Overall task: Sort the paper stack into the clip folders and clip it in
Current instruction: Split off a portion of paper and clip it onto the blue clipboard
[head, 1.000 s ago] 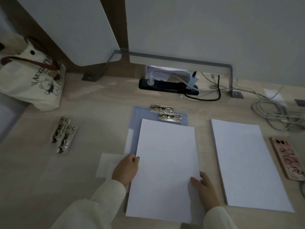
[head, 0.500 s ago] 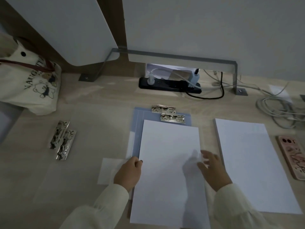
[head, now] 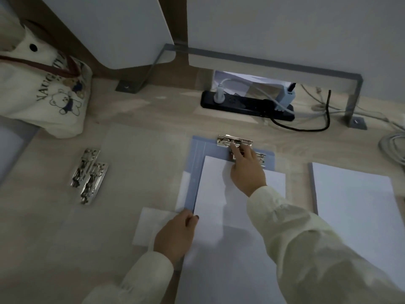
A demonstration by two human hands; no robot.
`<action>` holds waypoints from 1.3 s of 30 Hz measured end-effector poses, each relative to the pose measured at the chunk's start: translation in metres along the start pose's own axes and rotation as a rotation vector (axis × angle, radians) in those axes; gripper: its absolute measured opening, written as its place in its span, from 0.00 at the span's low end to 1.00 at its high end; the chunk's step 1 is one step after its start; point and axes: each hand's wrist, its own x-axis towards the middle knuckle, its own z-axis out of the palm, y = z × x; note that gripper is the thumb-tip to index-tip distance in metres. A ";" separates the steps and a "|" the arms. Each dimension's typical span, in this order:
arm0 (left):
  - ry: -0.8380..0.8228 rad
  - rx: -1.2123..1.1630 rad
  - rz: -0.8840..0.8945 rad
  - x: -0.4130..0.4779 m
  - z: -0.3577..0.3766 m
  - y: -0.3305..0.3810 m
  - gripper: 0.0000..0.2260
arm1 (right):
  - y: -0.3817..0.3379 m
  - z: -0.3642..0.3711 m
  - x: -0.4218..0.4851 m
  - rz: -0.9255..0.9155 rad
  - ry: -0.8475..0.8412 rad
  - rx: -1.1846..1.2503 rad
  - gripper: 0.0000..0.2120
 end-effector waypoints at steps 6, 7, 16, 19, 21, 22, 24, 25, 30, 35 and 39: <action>0.019 0.032 -0.004 0.000 0.000 0.002 0.15 | 0.006 0.011 -0.005 -0.037 0.002 -0.069 0.28; 0.024 0.039 -0.005 0.000 0.000 0.003 0.15 | 0.007 0.012 -0.005 -0.041 0.010 -0.066 0.28; 0.028 0.026 -0.005 -0.002 -0.001 0.005 0.15 | 0.009 -0.002 -0.003 0.138 0.276 0.327 0.16; 0.052 0.031 0.002 -0.003 0.000 0.005 0.15 | 0.021 -0.019 0.002 0.288 0.315 0.441 0.12; 0.055 0.032 0.002 -0.003 0.000 0.005 0.14 | 0.029 -0.026 0.002 0.251 0.293 0.424 0.16; 0.056 0.033 0.002 -0.003 0.000 0.004 0.14 | 0.031 -0.026 0.001 0.191 0.258 0.353 0.19; 0.058 0.029 0.010 -0.003 0.000 0.004 0.14 | 0.031 -0.022 -0.001 0.091 0.195 0.207 0.22; 0.059 0.026 0.017 -0.003 0.000 0.003 0.14 | 0.029 -0.019 -0.001 0.066 0.188 0.167 0.22; 0.062 0.012 0.045 -0.003 -0.001 0.001 0.14 | 0.024 -0.018 0.009 0.143 0.374 0.270 0.11; 0.065 0.018 0.065 -0.003 -0.001 0.000 0.15 | 0.059 -0.039 -0.016 0.549 0.497 0.566 0.15; 0.074 -0.066 0.086 -0.006 0.001 0.000 0.13 | 0.073 -0.040 -0.070 0.543 0.296 0.530 0.17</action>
